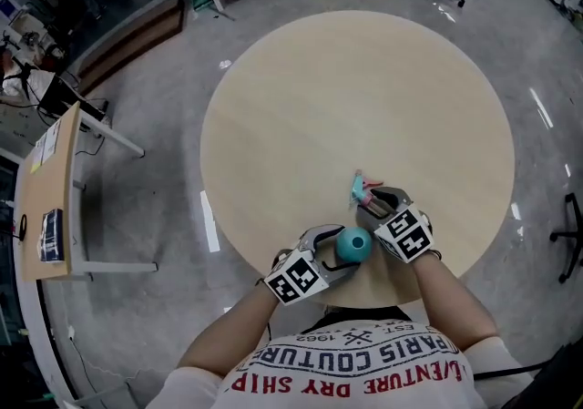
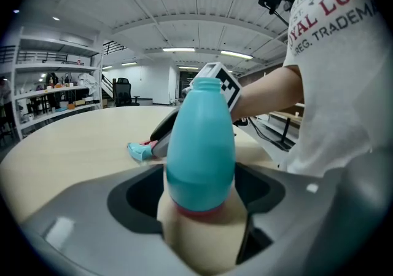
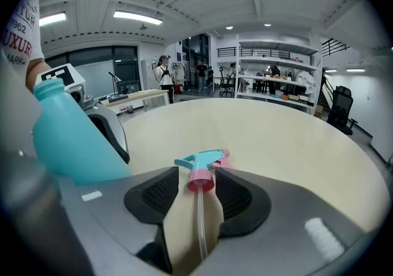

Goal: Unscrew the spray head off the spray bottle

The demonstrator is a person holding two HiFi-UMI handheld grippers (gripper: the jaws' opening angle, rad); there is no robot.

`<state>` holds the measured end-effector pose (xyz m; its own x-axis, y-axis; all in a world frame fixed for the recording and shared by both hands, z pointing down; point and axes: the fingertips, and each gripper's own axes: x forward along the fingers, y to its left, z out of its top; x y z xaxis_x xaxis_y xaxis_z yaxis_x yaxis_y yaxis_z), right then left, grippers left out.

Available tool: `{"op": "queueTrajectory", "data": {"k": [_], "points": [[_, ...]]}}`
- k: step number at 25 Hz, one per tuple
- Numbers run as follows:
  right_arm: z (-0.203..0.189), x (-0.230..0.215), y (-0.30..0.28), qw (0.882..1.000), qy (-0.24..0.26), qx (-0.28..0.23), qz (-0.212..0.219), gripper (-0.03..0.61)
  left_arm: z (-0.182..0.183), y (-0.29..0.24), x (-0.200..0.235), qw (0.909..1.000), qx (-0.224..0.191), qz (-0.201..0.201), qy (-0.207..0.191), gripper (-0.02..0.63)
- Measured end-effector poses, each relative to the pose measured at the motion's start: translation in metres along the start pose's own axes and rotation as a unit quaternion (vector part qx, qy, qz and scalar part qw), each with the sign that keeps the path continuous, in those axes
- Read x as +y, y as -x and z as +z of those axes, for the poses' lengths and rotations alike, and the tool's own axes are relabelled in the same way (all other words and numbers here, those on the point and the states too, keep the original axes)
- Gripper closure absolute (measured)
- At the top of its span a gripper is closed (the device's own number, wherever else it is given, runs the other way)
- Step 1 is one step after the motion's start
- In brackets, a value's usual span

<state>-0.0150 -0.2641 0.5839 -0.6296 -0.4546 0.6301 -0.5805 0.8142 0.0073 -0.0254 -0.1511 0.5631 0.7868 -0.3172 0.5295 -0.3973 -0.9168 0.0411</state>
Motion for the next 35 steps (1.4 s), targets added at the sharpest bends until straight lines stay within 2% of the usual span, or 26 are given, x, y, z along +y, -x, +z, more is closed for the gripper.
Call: {"op": "queueTrajectory", "data": {"k": [3, 6, 8, 10, 12, 13, 16, 18, 20, 23, 25, 30, 35], "points": [[0.007, 0.001, 0.017, 0.999, -0.010, -0.024, -0.020, 0.368, -0.011, 0.005, 0.000, 1.0000, 0.005, 0.006, -0.001, 0.249], [0.008, -0.004, 0.056, 0.997, -0.027, -0.047, -0.063, 0.384, -0.028, 0.021, 0.001, 0.9992, 0.009, 0.010, 0.039, 0.249], [0.003, -0.007, 0.094, 0.992, -0.063, -0.067, -0.088, 0.447, -0.039, 0.038, 0.000, 0.9960, 0.008, 0.021, 0.086, 0.275], [0.004, 0.000, 0.132, 0.983, -0.121, -0.103, -0.093, 0.568, -0.038, 0.060, -0.001, 0.9917, -0.003, 0.042, 0.122, 0.384], [0.015, 0.023, 0.159, 0.977, -0.152, -0.134, -0.069, 0.577, -0.022, 0.084, -0.006, 0.9879, -0.030, 0.059, 0.140, 0.574], [0.022, 0.039, 0.169, 0.978, -0.148, -0.139, -0.054, 0.577, -0.011, 0.095, -0.012, 0.9864, -0.048, 0.057, 0.146, 0.611], [0.038, 0.087, 0.185, 0.983, -0.110, -0.147, -0.013, 0.577, 0.022, 0.121, -0.041, 0.9829, -0.097, 0.034, 0.153, 0.611], [0.043, 0.118, 0.193, 0.981, -0.104, -0.161, 0.023, 0.577, 0.039, 0.132, -0.062, 0.9817, -0.117, 0.033, 0.147, 0.612], [0.039, 0.148, 0.205, 0.979, -0.104, -0.170, 0.051, 0.577, 0.051, 0.138, -0.089, 0.9810, -0.129, 0.034, 0.140, 0.611], [0.012, 0.198, 0.234, 0.978, -0.093, -0.169, 0.072, 0.577, 0.057, 0.143, -0.144, 0.9814, -0.138, 0.040, 0.127, 0.611], [-0.014, 0.233, 0.259, 0.978, -0.091, -0.168, 0.078, 0.577, 0.050, 0.147, -0.187, 0.9811, -0.141, 0.049, 0.124, 0.612], [-0.078, 0.320, 0.339, 0.974, -0.103, -0.179, 0.095, 0.577, 0.026, 0.150, -0.314, 0.9776, -0.138, 0.045, 0.153, 0.612], [-0.107, 0.385, 0.407, 0.974, -0.081, -0.187, 0.099, 0.577, 0.037, 0.164, -0.415, 0.9794, -0.140, 0.046, 0.138, 0.612]]}}
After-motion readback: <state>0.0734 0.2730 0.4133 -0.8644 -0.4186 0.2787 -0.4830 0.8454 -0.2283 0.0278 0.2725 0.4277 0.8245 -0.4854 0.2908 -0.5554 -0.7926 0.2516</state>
